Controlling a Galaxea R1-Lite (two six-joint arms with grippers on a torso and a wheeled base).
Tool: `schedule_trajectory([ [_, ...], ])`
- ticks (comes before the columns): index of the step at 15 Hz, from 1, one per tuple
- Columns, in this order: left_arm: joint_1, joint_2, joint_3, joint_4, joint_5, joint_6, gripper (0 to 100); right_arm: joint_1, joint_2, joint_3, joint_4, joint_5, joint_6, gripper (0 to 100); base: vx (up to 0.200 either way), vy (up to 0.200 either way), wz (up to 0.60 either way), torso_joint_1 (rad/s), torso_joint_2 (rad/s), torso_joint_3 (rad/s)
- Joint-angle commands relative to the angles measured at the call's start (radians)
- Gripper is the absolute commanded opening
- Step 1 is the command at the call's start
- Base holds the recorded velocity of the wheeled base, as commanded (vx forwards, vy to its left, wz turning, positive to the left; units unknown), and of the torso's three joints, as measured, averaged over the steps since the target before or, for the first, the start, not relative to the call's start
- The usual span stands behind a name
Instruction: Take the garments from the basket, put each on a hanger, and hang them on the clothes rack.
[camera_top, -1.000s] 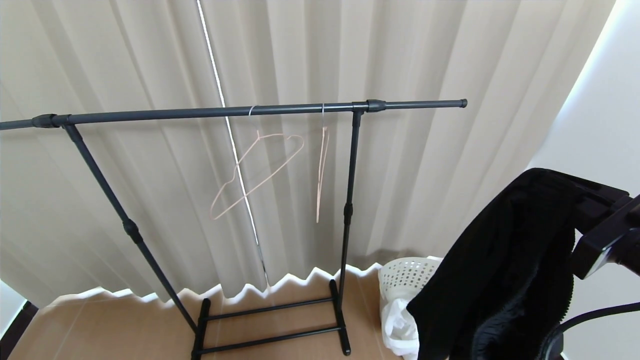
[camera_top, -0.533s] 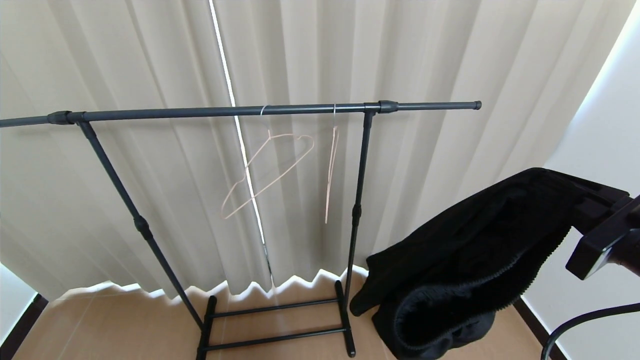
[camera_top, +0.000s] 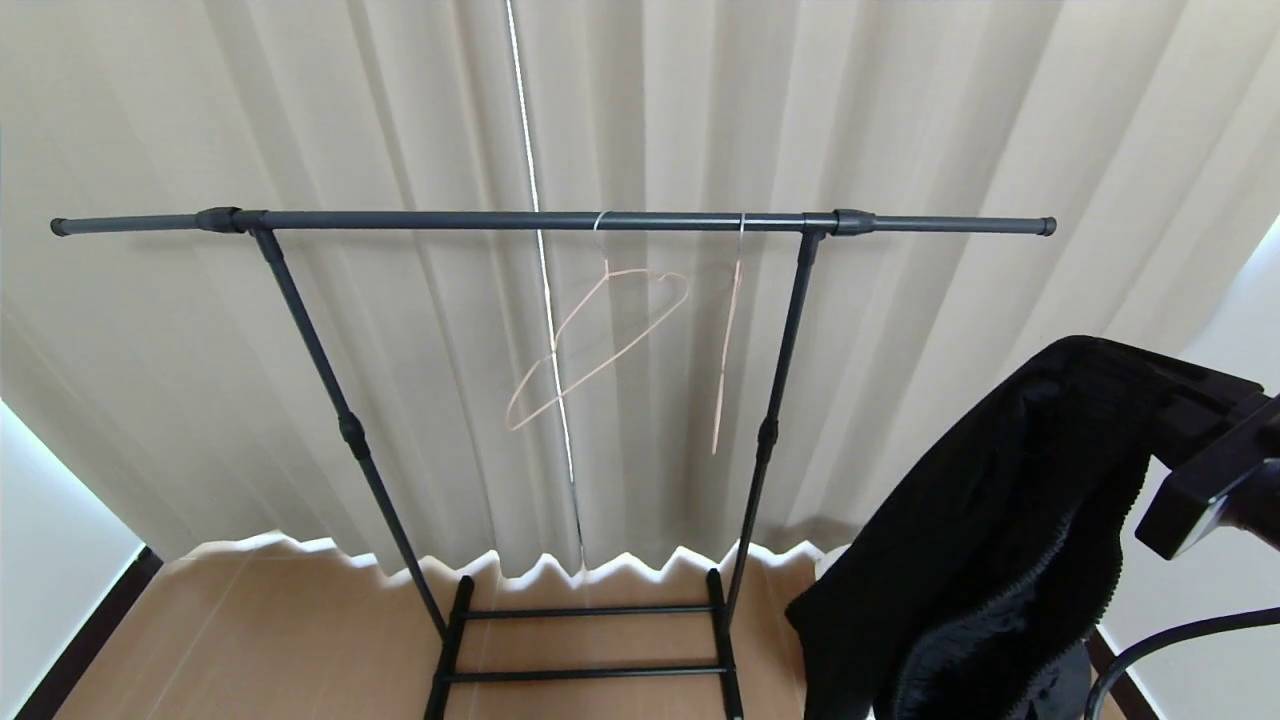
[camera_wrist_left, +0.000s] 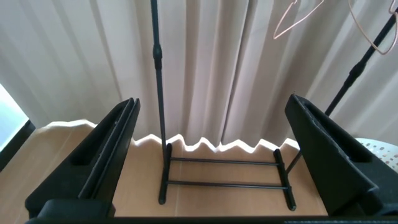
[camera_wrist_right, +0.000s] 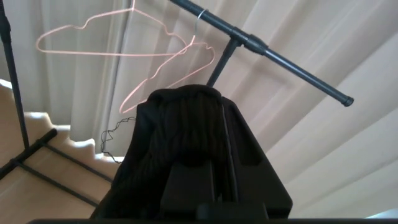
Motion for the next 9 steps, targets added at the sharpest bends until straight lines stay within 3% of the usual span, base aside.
schedule_trajectory([
  [1,-0.001,0.0,0.0,0.0,0.0,0.0,100,0.0,0.0,0.0,0.001,0.0,0.0,0,0.0,0.0,0.0,0.0,0.0,0.0],
  [7,-0.002,0.003,0.0,0.002,-0.009,0.01,100,0.002,0.006,0.007,0.002,0.0,-0.002,0,0.0,0.0,0.0,0.0,0.0,0.0],
  [8,-0.002,0.003,0.0,0.003,-0.02,0.023,100,0.0,0.012,0.007,0.002,0.0,-0.003,0,0.0,0.0,0.0,0.0,0.0,0.0],
  [9,-0.008,0.015,-0.006,0.014,-0.08,0.026,100,0.002,0.023,0.008,0.004,0.0,-0.002,0,0.0,0.0,0.0,0.0,0.0,0.0],
])
